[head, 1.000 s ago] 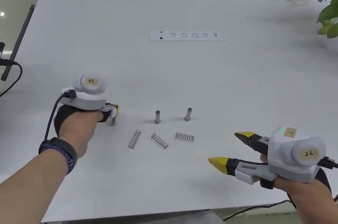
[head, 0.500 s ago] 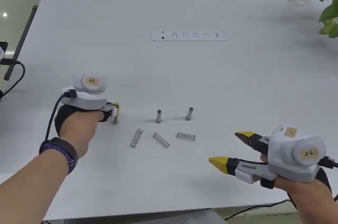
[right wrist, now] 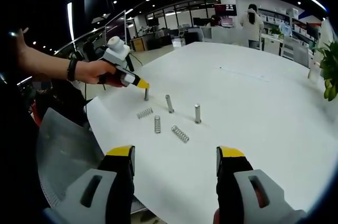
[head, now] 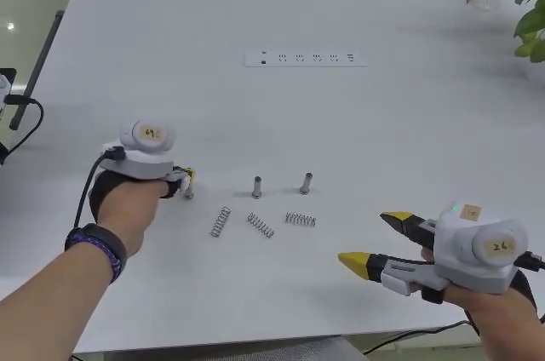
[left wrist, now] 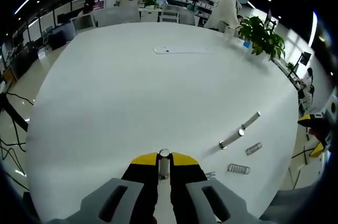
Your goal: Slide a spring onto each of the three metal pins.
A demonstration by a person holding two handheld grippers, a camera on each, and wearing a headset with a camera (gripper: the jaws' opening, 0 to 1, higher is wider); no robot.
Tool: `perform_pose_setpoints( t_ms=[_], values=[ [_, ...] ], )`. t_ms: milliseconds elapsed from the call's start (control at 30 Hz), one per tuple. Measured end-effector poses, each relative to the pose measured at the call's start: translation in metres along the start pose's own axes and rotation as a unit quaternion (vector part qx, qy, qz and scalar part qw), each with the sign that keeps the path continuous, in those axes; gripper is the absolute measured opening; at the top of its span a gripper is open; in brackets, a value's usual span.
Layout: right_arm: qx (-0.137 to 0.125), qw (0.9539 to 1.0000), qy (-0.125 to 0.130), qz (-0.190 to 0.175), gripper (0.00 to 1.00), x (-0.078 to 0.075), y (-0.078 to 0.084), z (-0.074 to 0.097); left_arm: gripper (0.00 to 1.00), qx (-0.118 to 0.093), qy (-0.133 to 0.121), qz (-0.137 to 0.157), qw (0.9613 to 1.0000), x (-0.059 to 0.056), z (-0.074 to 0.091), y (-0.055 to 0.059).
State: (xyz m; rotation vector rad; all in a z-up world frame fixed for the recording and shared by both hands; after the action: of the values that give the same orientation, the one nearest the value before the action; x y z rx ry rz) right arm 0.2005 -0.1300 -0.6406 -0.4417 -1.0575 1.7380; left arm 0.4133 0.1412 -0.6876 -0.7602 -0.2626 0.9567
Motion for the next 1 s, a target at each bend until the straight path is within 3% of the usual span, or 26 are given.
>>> perform_pose_setpoints(
  t_ms=[633,1000],
  values=[
    [-0.002,1.0,-0.002,0.001,0.61,0.0026,-0.0004,0.0008,0.0,-0.002,0.0,-0.018,0.9998,-0.0041,0.0047,0.0014],
    [-0.001,1.0,-0.005,0.002,0.61,0.005,0.0009,-0.0007,0.0,-0.002,0.001,-0.045,0.999,-0.0057,0.005,0.0032]
  ],
)
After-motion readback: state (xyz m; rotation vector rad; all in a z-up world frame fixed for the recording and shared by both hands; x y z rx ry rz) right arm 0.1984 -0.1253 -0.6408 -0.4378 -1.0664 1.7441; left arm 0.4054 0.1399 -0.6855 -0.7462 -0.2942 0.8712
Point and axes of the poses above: the centre of the closed fingertips' face, and the gripper's own axes: z roughly backward along the fingers, x roughly to its left, y roughly out of its underside, the point moved 7 cm from there along z, roughly backward along the fingers, and after that the axes turned 3 degrees about -x, right-handed, at the moved point
